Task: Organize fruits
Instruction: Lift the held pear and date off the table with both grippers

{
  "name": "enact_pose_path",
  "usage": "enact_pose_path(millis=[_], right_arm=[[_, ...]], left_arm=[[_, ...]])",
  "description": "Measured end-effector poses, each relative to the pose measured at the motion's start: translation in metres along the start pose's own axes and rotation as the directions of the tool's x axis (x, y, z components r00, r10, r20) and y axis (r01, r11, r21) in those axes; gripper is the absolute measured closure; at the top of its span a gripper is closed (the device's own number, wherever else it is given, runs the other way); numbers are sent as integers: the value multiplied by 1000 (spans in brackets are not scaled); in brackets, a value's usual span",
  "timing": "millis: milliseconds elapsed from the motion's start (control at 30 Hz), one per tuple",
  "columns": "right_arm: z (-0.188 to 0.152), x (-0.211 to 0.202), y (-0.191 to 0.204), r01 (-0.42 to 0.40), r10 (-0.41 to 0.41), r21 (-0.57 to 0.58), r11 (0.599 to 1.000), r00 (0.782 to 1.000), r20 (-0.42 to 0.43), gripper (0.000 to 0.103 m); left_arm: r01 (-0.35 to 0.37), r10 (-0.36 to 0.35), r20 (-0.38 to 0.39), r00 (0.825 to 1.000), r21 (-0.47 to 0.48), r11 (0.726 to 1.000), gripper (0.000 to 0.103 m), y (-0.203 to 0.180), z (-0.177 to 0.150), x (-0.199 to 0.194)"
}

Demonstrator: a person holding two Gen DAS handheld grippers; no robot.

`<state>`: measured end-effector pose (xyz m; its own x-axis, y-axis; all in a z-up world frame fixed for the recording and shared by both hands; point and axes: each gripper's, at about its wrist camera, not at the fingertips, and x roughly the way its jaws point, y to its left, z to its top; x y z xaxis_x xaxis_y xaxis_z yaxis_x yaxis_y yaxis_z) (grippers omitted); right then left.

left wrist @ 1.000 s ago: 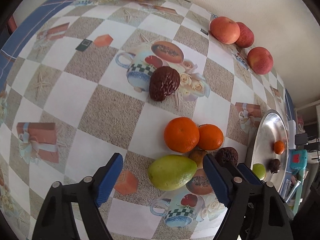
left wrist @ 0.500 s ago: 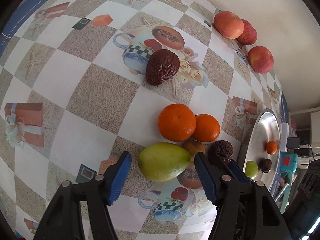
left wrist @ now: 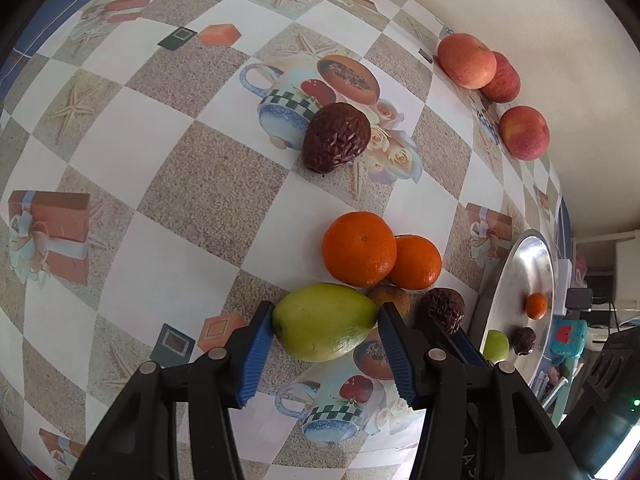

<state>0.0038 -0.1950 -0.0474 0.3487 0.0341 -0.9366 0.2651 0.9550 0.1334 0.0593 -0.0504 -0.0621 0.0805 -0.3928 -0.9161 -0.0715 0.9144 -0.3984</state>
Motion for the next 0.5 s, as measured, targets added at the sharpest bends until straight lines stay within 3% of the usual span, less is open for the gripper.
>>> enact_pose_path(millis=[133,500], right_arm=[[0,2,0,-16,16,6,1000,1000,-7,73],[2,-8,0,-36,35,18,999,999,19,73]], left_arm=[[-7,7,11,1000,-6,1000,47,-1,1,-2],[1,-1,43,999,-9,1000,47,-4,1,-11]])
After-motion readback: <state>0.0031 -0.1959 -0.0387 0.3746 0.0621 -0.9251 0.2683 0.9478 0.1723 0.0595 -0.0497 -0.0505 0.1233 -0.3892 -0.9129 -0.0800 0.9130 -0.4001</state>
